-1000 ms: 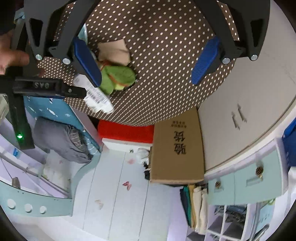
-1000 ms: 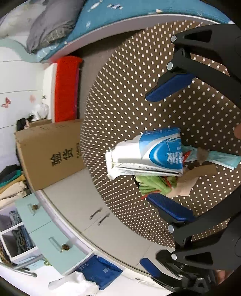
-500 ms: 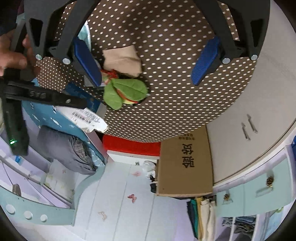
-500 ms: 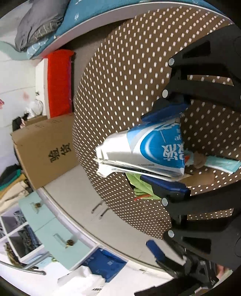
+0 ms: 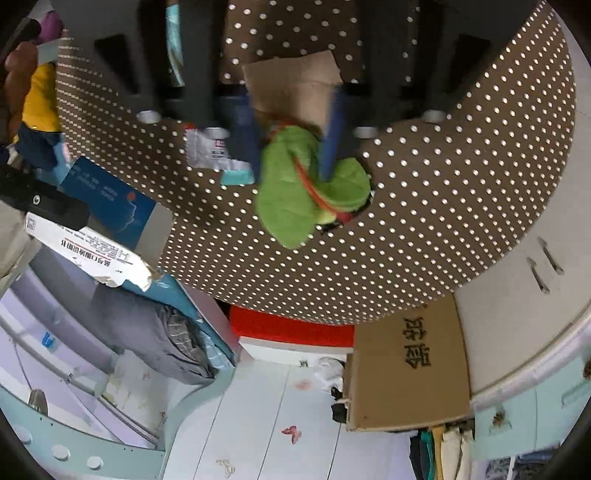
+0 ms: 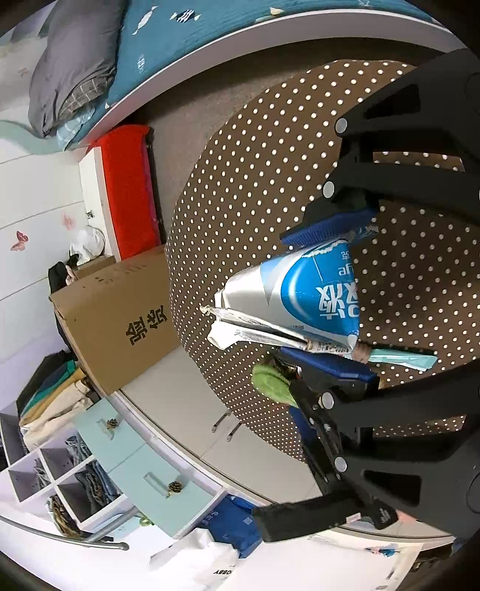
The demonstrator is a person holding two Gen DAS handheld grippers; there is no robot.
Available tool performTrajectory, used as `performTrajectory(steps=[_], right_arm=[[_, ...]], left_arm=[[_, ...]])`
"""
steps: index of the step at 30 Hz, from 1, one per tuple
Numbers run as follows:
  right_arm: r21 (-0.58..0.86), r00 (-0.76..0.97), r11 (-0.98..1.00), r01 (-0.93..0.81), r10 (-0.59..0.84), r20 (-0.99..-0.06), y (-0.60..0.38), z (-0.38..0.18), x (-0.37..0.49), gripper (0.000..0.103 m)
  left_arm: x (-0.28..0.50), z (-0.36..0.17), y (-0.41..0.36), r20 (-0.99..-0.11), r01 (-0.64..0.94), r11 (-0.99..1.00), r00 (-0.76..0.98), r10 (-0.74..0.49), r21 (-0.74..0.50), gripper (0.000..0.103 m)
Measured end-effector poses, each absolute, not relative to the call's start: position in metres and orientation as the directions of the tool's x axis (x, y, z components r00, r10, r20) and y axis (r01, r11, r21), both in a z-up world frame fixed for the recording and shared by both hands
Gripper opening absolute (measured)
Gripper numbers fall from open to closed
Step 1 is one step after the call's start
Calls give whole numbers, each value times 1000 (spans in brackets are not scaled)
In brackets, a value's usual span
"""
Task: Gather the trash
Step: 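Carry the green cloth and white-blue bag over the bucket and release both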
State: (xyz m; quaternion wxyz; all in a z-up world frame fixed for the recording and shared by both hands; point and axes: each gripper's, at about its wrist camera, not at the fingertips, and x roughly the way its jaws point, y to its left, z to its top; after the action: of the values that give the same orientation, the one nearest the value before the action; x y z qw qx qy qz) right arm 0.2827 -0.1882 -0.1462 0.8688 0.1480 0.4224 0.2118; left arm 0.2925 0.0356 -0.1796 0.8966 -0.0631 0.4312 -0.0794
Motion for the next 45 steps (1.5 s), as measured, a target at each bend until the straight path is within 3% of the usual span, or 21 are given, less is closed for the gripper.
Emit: performTrajectory(steps=[14,26,37,45], right_arm=[[467,655,849,-247,501,-566,-237,-99,256,55],[470,785,867,-165,404,-470,-330,-54,218,55],[517,834,855,37,259,-487,-438,-80,184,55],[548,780,818,175,224,-585,-484,-146,195,55]], left_arm=[[249,-108,52,-635,137,963,729,-256,-232,16],[242,-41,-44,-523,348,910,745,-414,-225,16],[262,-52,-172,-562,532,808,598,-571,-255,16],[277,-91,-246,-634,576,768,490,-598,-280,16]])
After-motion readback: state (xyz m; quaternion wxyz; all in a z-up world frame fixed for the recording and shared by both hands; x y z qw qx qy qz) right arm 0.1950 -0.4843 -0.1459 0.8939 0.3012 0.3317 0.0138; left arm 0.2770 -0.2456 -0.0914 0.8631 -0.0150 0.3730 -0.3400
